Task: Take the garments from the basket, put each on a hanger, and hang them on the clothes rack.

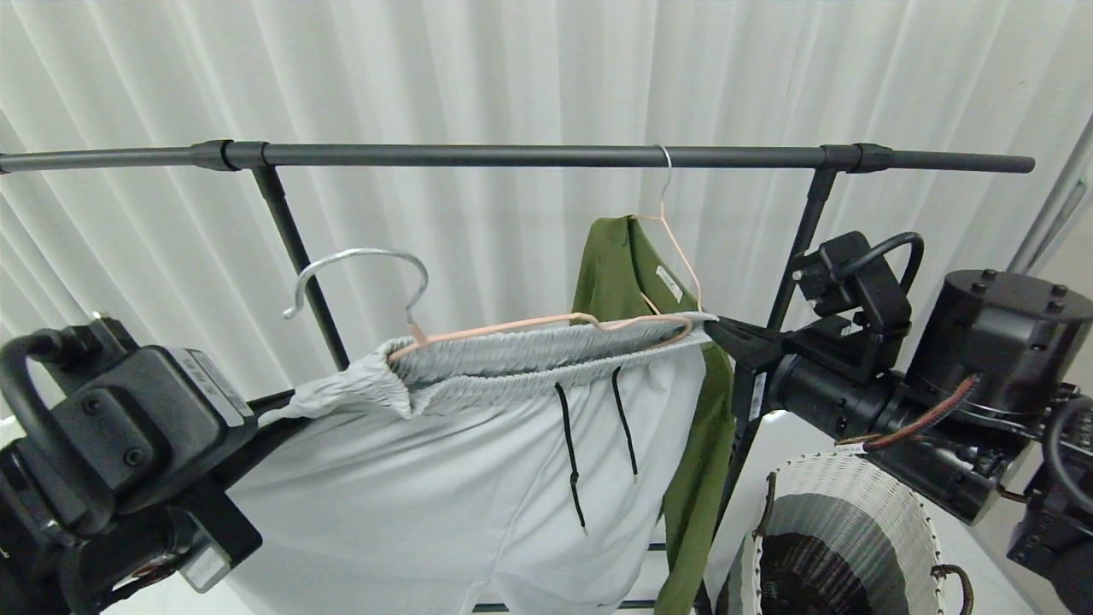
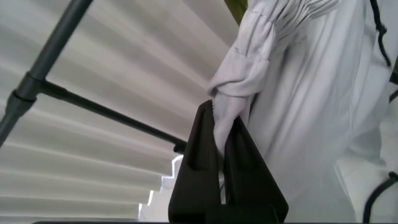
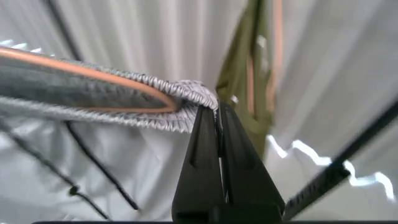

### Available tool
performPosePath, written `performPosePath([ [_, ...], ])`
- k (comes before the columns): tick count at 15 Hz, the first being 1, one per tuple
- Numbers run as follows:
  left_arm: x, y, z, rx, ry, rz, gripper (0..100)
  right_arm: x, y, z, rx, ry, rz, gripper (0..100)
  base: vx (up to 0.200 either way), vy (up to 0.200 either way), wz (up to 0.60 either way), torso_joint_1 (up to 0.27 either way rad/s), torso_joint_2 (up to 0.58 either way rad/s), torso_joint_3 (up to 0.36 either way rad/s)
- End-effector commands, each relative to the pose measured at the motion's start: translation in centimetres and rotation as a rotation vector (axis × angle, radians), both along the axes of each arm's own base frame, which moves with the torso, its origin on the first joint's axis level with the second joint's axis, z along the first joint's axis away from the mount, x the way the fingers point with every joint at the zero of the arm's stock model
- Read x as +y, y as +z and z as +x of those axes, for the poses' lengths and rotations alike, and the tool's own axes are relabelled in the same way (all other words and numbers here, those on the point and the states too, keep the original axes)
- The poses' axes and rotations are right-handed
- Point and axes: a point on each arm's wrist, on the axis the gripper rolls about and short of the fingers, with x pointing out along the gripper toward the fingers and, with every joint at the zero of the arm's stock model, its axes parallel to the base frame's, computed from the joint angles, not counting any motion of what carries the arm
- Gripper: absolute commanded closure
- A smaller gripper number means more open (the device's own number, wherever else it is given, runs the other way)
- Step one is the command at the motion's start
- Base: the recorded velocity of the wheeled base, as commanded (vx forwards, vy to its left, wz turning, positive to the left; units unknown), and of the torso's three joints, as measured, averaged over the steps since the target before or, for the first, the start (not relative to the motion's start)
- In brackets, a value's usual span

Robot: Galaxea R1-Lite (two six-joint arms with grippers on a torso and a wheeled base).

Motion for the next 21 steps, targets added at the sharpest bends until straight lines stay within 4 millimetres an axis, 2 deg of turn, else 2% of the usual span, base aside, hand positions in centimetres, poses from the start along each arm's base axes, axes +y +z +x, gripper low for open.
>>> performPosePath([
  [1,0.2,-0.8,-0.2,0.019,0.004,0.015,100,-0.2,0.9,-0.4,-0.039,0.026,0.000,100,0.000,0.000,0.00,0.000,0.00,0.000],
  [7,1.1,-2.2,-0.1,0.045,0.051,0.083,100,-0.4,2.0,-1.7,-0.059,0.153,-0.038,100,0.000,0.000,0.00,0.000,0.00,0.000],
  [10,0.8,-2.3,0.3,0.056,0.047,0.091,100,1.2,2.3,-3.2,-0.082,0.259,-0.069,100,0.000,0.000,0.00,0.000,0.00,0.000],
  [13,0.5,-2.0,0.8,0.055,0.046,0.090,100,3.2,1.8,-3.8,-0.081,0.319,-0.090,100,0.000,0.000,0.00,0.000,0.00,0.000],
  [19,-0.2,-0.7,1.7,0.039,0.035,0.057,100,5.3,1.7,-4.0,-0.086,0.364,-0.095,100,0.000,0.000,0.00,0.000,0.00,0.000],
  [21,-0.6,0.0,2.3,0.029,0.047,0.006,100,5.0,1.4,-3.7,-0.078,0.340,-0.103,100,0.000,0.000,0.00,0.000,0.00,0.000],
])
